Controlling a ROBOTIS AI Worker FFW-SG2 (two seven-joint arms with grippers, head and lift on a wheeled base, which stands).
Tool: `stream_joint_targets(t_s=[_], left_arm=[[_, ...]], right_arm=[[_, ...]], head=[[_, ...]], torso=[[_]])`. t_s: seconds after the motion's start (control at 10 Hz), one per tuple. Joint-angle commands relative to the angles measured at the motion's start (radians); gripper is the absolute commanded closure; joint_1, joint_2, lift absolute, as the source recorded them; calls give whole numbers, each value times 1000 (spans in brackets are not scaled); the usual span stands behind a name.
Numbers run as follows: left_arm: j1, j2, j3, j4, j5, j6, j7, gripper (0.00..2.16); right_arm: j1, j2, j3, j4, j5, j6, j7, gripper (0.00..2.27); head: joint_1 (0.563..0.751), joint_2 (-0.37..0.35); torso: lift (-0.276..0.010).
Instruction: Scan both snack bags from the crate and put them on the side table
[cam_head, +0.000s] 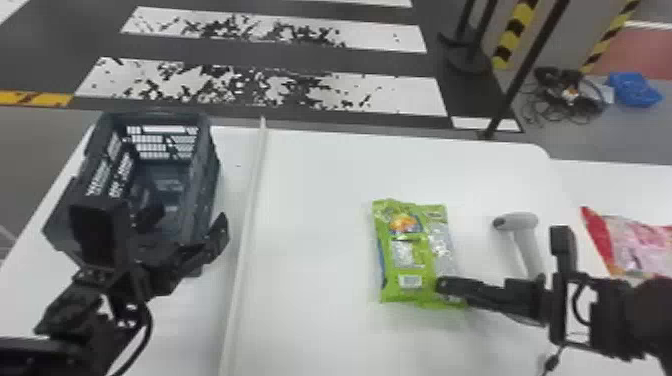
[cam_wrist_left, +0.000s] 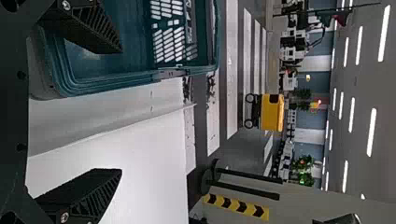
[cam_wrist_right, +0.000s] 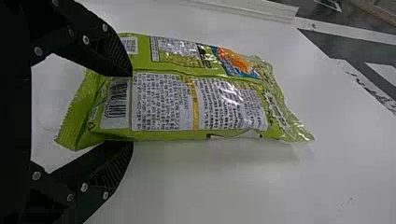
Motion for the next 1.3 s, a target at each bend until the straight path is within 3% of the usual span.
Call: stream_joint_targets(t_s=[0.0, 0.3, 0.7, 1.0, 1.2], left_arm=[[1, 0, 0, 0, 0, 0, 0, 87], [4, 0, 0, -3, 1, -3, -2, 87], [4, -4, 0, -2, -3, -3, -2, 87], [6, -6, 5, -3, -5, 0, -2, 87], [3, -4, 8, -2, -5, 0, -2, 87]], right_arm=[[-6, -4, 0, 15, 0, 22, 3, 2175], [-6, -15, -31, 34, -66, 71, 64, 2243], [48, -2, -204, -106, -278, 117, 84, 2243], [34, 24, -400, -170, -339, 68, 2, 2243], [-12, 24, -528, -124, -321, -12, -83, 2243]], head=[[695, -72], [695, -72], [695, -66], [695, -97], [695, -184]], torso=[[-87], [-87], [-87], [-87], [-87]])
